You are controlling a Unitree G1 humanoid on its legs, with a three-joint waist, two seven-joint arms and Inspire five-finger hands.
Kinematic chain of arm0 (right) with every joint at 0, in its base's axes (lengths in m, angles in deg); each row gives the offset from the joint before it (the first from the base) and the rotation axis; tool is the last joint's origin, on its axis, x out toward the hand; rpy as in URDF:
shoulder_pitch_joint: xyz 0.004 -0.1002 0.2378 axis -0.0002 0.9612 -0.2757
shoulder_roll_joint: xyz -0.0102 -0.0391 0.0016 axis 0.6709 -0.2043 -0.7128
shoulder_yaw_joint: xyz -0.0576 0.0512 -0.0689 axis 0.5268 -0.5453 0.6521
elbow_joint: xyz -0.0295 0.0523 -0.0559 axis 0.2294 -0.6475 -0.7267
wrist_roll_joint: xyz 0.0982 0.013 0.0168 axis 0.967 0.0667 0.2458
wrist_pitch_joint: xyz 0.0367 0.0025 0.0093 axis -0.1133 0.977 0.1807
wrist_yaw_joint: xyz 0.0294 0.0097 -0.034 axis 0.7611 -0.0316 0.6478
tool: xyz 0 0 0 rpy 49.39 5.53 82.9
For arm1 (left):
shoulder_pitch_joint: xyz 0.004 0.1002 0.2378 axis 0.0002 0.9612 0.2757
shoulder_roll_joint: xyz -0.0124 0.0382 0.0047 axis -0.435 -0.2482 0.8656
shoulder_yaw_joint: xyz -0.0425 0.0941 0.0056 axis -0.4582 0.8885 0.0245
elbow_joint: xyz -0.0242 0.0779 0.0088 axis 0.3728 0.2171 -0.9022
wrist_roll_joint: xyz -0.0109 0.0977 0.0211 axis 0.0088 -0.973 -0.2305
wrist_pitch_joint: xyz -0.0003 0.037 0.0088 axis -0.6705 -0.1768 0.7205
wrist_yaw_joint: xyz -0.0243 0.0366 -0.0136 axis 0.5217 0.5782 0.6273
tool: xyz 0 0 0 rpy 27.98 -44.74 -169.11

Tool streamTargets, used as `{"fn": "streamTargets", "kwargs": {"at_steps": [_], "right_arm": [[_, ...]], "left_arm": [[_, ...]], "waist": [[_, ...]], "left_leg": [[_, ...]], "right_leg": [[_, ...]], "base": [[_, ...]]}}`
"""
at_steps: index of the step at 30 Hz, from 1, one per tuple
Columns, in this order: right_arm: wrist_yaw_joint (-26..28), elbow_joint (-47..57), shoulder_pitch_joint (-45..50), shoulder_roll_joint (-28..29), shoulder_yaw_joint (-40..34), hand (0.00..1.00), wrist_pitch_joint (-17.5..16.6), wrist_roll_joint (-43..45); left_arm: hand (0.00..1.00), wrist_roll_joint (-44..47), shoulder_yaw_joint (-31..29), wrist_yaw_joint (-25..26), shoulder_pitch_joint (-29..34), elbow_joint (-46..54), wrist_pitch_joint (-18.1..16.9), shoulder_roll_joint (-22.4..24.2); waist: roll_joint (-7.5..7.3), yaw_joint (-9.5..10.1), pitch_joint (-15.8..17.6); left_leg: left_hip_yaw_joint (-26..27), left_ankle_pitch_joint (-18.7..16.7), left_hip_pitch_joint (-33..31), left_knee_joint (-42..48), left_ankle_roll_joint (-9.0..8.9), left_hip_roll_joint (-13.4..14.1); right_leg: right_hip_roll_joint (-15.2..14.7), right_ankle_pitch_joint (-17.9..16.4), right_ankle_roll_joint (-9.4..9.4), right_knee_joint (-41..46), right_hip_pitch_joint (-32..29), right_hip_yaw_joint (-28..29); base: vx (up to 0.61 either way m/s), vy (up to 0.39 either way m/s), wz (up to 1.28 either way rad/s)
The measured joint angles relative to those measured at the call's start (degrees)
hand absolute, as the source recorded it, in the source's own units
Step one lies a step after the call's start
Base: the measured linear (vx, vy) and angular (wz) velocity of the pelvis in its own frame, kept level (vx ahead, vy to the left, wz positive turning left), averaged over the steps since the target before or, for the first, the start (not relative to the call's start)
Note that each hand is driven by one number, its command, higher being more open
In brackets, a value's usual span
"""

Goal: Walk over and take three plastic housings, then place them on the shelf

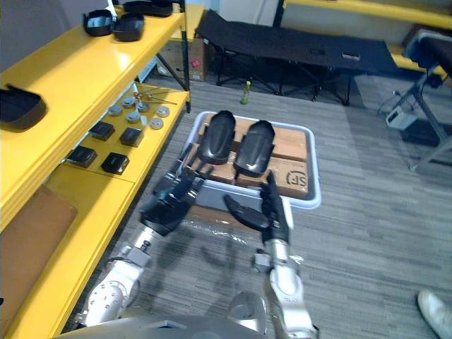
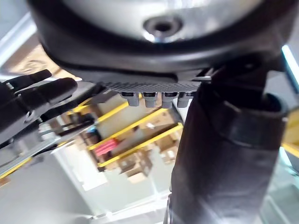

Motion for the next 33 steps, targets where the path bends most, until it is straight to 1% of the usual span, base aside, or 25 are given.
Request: {"fn": "streamTargets", "kwargs": {"at_steps": [1,2,3,4,5,6,7,8,9,10,12,13,14,15,20,23,25,27,28,29,30,33], "right_arm": [[0.0,0.0,0.6,-0.4,-1.2,1.00,0.0,0.5],[0.0,0.1,1.3,-1.0,-2.4,1.00,-0.1,2.6],[0.0,0.2,1.4,-1.2,-2.5,1.00,-0.1,3.7],[0.1,0.6,1.4,-0.9,-1.8,1.00,-0.1,3.8],[0.2,0.8,1.4,-0.9,-1.2,1.00,-0.1,3.8],[0.3,1.5,1.4,-0.9,-0.2,1.00,-0.1,3.8],[0.3,1.8,1.2,-0.9,0.3,1.00,-0.1,3.9],[0.3,1.9,0.6,-0.9,0.8,1.00,-0.2,3.9],[0.3,2.0,-0.1,-0.8,1.4,1.00,-0.4,3.9],[0.1,2.0,-0.8,0.3,1.4,1.00,-0.5,3.7],[-0.5,2.0,-0.7,1.2,1.3,1.00,-0.4,3.7],[-0.8,1.9,-0.3,1.9,1.2,1.00,-0.5,4.4],[-0.5,1.9,-0.1,2.5,1.0,1.00,-0.5,6.0],[5.7,-2.3,1.2,5.1,-0.3,1.00,-0.5,6.2],[5.7,-2.3,1.3,5.0,-0.3,1.00,-0.5,6.2],[5.5,-2.7,1.4,5.1,-0.6,1.00,-0.4,6.3],[5.1,-4.1,1.4,5.1,-1.2,1.00,0.1,6.3],[4.6,-6.3,1.6,5.1,-2.1,1.00,1.9,6.7],[4.4,-6.9,1.5,5.1,-2.3,1.00,2.4,6.9],[4.0,-7.9,1.6,5.1,-2.6,1.00,3.6,8.4],[3.8,-9.3,1.6,5.1,-2.9,1.00,4.9,9.4],[3.6,-11.0,1.6,5.2,-3.0,1.00,7.4,15.7]], "left_arm": [[1.00,0.0,1.1,-0.4,0.0,0.0,0.3,0.3],[1.00,-0.1,3.1,-0.8,0.0,0.1,0.2,0.9],[1.00,-0.1,3.7,-1.0,0.1,0.4,0.2,1.4],[1.00,0.0,3.8,-1.1,0.4,1.0,-0.6,1.5],[1.00,0.0,3.7,-1.2,0.6,1.0,-1.4,1.4],[1.00,0.1,2.7,-1.5,1.1,0.9,-2.4,1.4],[1.00,0.1,2.0,-1.7,1.4,1.0,-2.7,1.4],[1.00,0.2,0.6,-1.9,1.8,0.9,-3.2,1.2],[1.00,0.2,-1.1,-2.0,2.5,0.9,-4.2,1.2],[1.00,0.6,-2.9,-2.3,2.9,0.9,-4.7,1.0],[1.00,0.6,-4.3,-2.3,3.0,0.9,-4.4,0.5],[1.00,0.6,-5.4,-2.3,3.0,0.9,-4.5,-0.3],[1.00,0.6,-5.6,-2.5,2.9,0.9,-4.5,-0.7],[1.00,4.6,-8.8,1.7,2.3,0.9,-6.1,0.9],[1.00,4.6,-9.0,1.7,2.3,0.9,-6.1,1.0],[1.00,1.5,-11.8,4.4,2.4,0.9,-6.1,1.5],[1.00,-2.6,-14.6,7.7,2.6,0.9,-6.2,1.7],[1.00,-9.6,-18.2,12.0,3.8,0.7,-6.2,2.3],[1.00,-11.3,-18.6,13.1,4.1,0.7,-6.2,2.4],[1.00,-14.9,-19.9,15.3,4.6,0.4,-6.3,2.6],[1.00,-18.7,-20.6,17.5,5.0,-0.1,-6.3,2.6],[1.00,-25.5,-20.4,21.3,5.0,-1.9,-6.1,2.6]], "waist": [[0.23,-0.04,-0.1],[0.54,-0.10,-0.3],[0.61,-0.02,-0.3],[0.99,0.76,-0.6],[1.18,1.14,-0.8],[1.61,1.98,-1.3],[1.84,2.39,-1.5],[1.98,3.28,-1.6],[2.54,3.80,-2.3],[2.49,3.67,-2.2],[2.19,3.68,-2.2],[1.28,3.64,-2.5],[0.71,3.59,-2.5],[-2.58,3.58,-3.1],[-2.57,3.55,-3.1],[-2.55,3.50,-3.1],[-2.55,3.55,-3.1],[-2.32,3.66,-3.2],[-2.30,3.64,-3.3],[-2.16,3.64,-3.3],[-2.10,3.70,-3.3],[-2.02,3.72,-3.3]], "left_leg": [[0.2,-0.4,-0.4,0.7,-0.63,-0.7],[0.0,-2.9,-0.9,1.9,-3.04,-3.9],[-0.7,-5.4,-0.9,1.7,-4.23,-6.7],[-1.6,-8.9,-1.0,0.0,-4.64,-11.4],[-2.3,-9.5,-1.0,-1.5,-4.37,-13.1],[-3.8,-9.9,-0.9,-5.1,-3.65,-16.4],[-4.9,-9.9,-0.8,-7.2,-3.60,-17.8],[-6.3,-9.4,-0.1,-9.7,-3.20,-19.4],[-5.4,-7.8,0.8,-12.7,-3.41,-20.6],[-3.6,-7.2,0.7,-13.5,-2.91,-21.6],[-2.9,-7.3,0.6,-13.3,-2.75,-22.1],[-2.3,-7.4,0.7,-13.2,-2.23,-22.8],[-2.1,-7.6,0.7,-13.1,-1.89,-23.3],[-4.4,-10.9,-1.4,-7.0,-0.83,-24.4],[-4.4,-11.4,-1.9,-6.2,-0.71,-24.3],[-4.1,-11.7,-1.9,-5.7,-0.76,-24.1],[-3.6,-12.3,-1.6,-5.0,-0.97,-23.6],[-2.7,-13.5,-0.7,-3.9,-1.15,-22.5],[-2.5,-13.8,-0.6,-3.4,-1.27,-22.3],[-2.2,-14.6,-0.6,-2.6,-1.28,-21.7],[-2.1,-15.4,-0.5,-1.6,-1.45,-21.2],[-2.5,-16.2,-0.6,-0.1,-1.55,-20.4]], "right_leg": [[0.1,-0.1,-0.28,-0.6,0.0,0.2],[0.5,0.3,-1.15,-1.9,0.0,0.5],[1.0,0.9,-1.80,-3.1,0.1,1.2],[2.3,2.7,-2.69,-6.1,0.0,2.3],[2.9,3.6,-2.91,-7.5,0.0,3.0],[3.9,5.5,-2.98,-10.3,-0.3,4.6],[4.2,6.5,-2.90,-11.5,-0.6,5.4],[4.4,8.1,-2.71,-13.2,-1.3,6.9],[4.5,9.9,-1.98,-15.3,-2.1,8.7],[4.2,12.3,-1.16,-18.1,-2.5,9.8],[3.7,14.0,-0.57,-20.3,-1.9,9.8],[2.9,15.5,-0.02,-22.8,-1.1,9.7],[2.5,16.2,0.34,-23.9,-0.5,9.6],[1.9,18.5,0.64,-28.0,2.2,7.7],[1.9,18.5,0.65,-28.0,2.2,7.7],[2.0,18.5,0.65,-28.0,2.2,8.0],[2.5,18.5,0.65,-27.9,2.4,8.4],[3.3,18.5,0.63,-27.9,3.5,8.8],[3.5,18.5,0.61,-27.9,3.7,8.8],[3.9,18.5,0.57,-27.9,4.0,9.1],[4.3,18.4,0.48,-27.9,4.4,9.3],[4.9,18.3,0.37,-28.0,5.3,9.0]], "base": [[-0.01,-0.482,-0.14],[-0.01,-0.198,-0.27],[-0.02,-0.289,-0.54],[-0.01,-0.155,-0.56],[-0.01,-0.137,-0.75],[0.00,-0.048,-0.59],[0.00,-0.011,-0.75],[0.01,0.050,-0.79],[0.01,0.091,-0.90],[0.01,0.122,-0.67],[-0.02,0.115,-0.29],[-0.01,0.104,-0.18],[-0.01,0.080,-0.13],[0.00,0.035,-0.03],[0.00,0.000,0.00],[0.00,-0.009,-0.05],[0.00,-0.014,-0.16],[0.02,-0.013,-0.22],[0.02,-0.005,-0.16],[0.00,0.015,-0.17],[0.00,0.015,-0.13],[0.01,0.032,0.01]]}}
